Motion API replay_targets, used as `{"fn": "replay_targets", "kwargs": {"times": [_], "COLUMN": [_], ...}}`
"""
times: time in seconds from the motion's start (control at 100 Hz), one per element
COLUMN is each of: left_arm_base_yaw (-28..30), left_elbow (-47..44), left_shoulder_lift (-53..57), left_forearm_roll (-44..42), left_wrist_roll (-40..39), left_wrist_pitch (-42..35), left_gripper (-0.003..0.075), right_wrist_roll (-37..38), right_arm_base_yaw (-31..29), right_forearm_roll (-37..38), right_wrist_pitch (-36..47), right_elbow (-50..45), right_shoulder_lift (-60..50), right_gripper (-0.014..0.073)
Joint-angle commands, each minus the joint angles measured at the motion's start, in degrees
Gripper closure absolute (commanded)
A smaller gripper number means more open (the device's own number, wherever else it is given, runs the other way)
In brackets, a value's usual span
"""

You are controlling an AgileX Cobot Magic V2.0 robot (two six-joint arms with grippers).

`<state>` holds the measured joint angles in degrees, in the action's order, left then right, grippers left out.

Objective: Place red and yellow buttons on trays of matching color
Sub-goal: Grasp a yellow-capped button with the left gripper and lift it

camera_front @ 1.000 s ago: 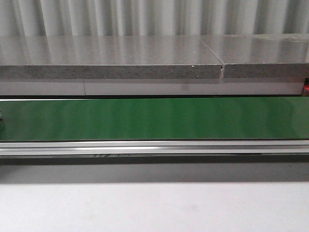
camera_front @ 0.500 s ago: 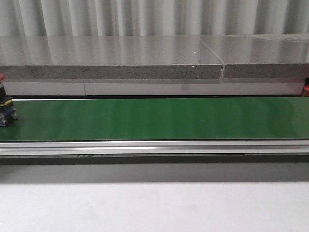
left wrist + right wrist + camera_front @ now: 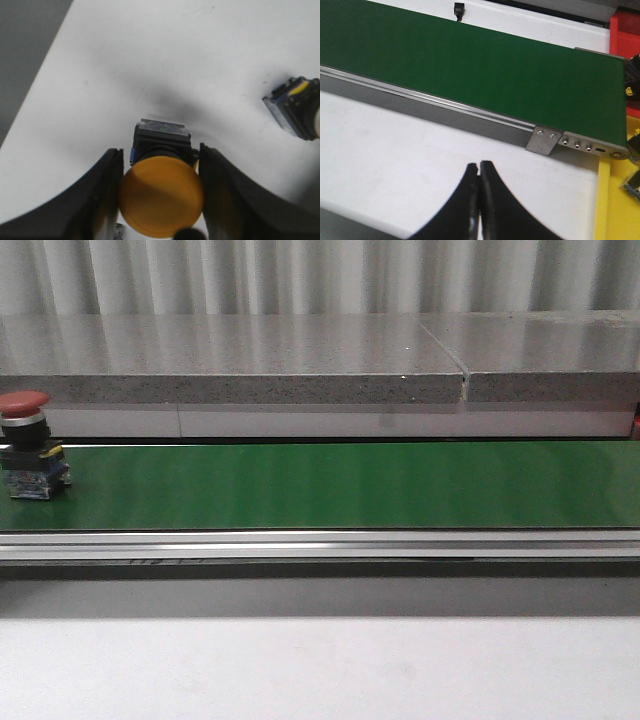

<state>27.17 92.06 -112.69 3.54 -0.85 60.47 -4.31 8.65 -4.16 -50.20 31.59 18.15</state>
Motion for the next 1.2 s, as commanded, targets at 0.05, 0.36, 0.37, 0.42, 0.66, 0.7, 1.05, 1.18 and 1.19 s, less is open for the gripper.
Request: {"fn": "replay_targets", "kwargs": {"times": [0.05,0.36,0.37,0.42,0.66,0.7,1.05,1.18,1.19], "left_arm_base_yaw": [-2.22,-7.73,-7.85,-8.90,-14.18,-15.09,-19.28,-19.28,-19.28], "left_elbow": [1.30,-3.58,-3.74,-4.91,-9.43,-9.96,-13.48,-13.48,-13.48], "left_shoulder_lift": [8.33,18.85,19.05,20.50,23.34,23.34,21.72,19.88,19.79], "left_forearm_roll": [0.46,0.34,0.34,0.48,1.12,1.36,2.36,2.50,2.50], "left_wrist_roll": [0.44,0.44,0.44,0.44,0.44,0.44,0.44,0.44,0.44], "left_wrist_pitch": [0.22,1.26,1.40,1.79,2.13,1.51,-1.43,-1.10,-1.10], "left_gripper": [0.0535,0.0535,0.0534,0.0534,0.0535,0.0535,0.0534,0.0530,0.0530], "right_wrist_roll": [-0.62,-0.62,-0.62,-0.62,-0.62,-0.62,-0.62,-0.62,-0.62], "right_arm_base_yaw": [-0.16,-0.16,-0.16,-0.16,-0.16,-0.16,-0.16,-0.16,-0.16], "right_forearm_roll": [0.23,0.23,0.23,0.23,0.23,0.23,0.23,0.23,0.23], "right_wrist_pitch": [3.51,3.51,3.51,3.51,3.51,3.51,3.51,3.51,3.51], "right_elbow": [1.29,1.29,1.29,1.29,1.29,1.29,1.29,1.29,1.29], "right_shoulder_lift": [0.61,0.61,0.61,0.61,0.61,0.61,0.61,0.61,0.61], "right_gripper": [0.0661,0.0661,0.0661,0.0661,0.0661,0.0661,0.0661,0.0661,0.0661]}}
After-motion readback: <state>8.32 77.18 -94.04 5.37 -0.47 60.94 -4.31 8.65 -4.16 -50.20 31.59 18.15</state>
